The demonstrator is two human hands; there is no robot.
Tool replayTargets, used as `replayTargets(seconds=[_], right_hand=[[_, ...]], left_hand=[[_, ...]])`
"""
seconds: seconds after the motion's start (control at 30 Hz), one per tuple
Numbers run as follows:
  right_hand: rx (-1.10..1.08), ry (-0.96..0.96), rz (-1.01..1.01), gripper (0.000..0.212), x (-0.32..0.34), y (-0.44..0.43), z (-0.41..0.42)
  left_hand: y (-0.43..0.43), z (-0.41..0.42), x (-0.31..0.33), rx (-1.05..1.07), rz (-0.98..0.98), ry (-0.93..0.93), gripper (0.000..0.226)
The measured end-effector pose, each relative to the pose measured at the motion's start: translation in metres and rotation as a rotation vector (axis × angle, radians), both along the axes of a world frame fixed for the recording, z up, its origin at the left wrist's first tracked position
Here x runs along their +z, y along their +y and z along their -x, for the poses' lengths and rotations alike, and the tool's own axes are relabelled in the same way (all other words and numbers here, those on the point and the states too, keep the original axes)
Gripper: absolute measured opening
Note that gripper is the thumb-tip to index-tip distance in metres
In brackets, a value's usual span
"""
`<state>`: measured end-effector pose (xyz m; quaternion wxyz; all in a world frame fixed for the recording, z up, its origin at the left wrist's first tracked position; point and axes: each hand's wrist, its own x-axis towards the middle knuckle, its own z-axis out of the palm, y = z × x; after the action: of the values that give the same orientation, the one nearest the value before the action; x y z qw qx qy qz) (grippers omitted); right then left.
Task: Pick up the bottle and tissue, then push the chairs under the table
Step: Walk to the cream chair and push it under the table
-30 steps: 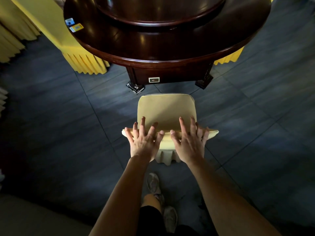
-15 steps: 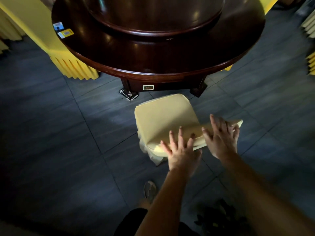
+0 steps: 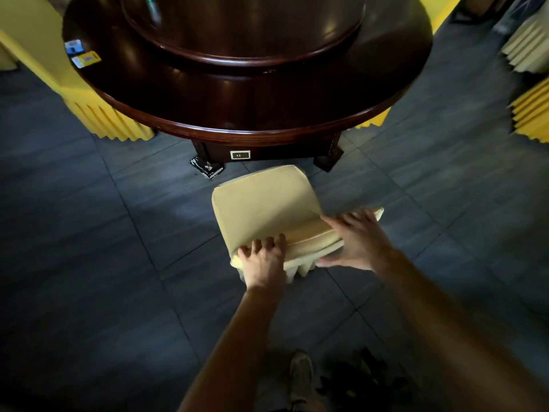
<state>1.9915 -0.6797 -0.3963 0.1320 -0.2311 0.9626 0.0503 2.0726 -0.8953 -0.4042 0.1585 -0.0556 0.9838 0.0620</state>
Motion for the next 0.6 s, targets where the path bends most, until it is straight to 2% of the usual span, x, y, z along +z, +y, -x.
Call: replayTargets(seconds=[0.07,0.13,0.17,0.3,0.5,0.53,0.6], right_hand=[[0.040,0.061,-0.024,0.079,-0.005,0.003,0.006],[0.003,0.118,-0.008,0.050,-0.009,0.000,0.002],[-0.027,0.128,-0.003,0.045,-0.012,-0.003,-0.002],[-0.123,0.173,0.063,0.045,-0.024,-0.008,-0.019],[-0.206,0.199,0.166,0.045,-0.026,-0.021,-0.019],[-0.196,0.199,0.188,0.048,-0.027,-0.023,-0.016],[-0.193,0.205,0.236,0.071,-0.028,-0.025,-0.012]], left_hand=[[-0.003,0.008,0.006,-0.058,0.054,-0.001,0.045],[-0.003,0.013,0.013,-0.091,0.083,-0.012,0.036],[-0.005,0.014,0.015,-0.111,0.099,-0.019,0.035],[-0.011,0.016,0.024,-0.186,0.166,-0.026,0.036],[-0.024,0.038,0.022,-0.140,0.148,0.029,0.035],[-0.027,0.038,0.017,-0.112,0.118,0.085,0.038],[-0.027,0.037,0.002,-0.077,0.053,0.184,0.046]])
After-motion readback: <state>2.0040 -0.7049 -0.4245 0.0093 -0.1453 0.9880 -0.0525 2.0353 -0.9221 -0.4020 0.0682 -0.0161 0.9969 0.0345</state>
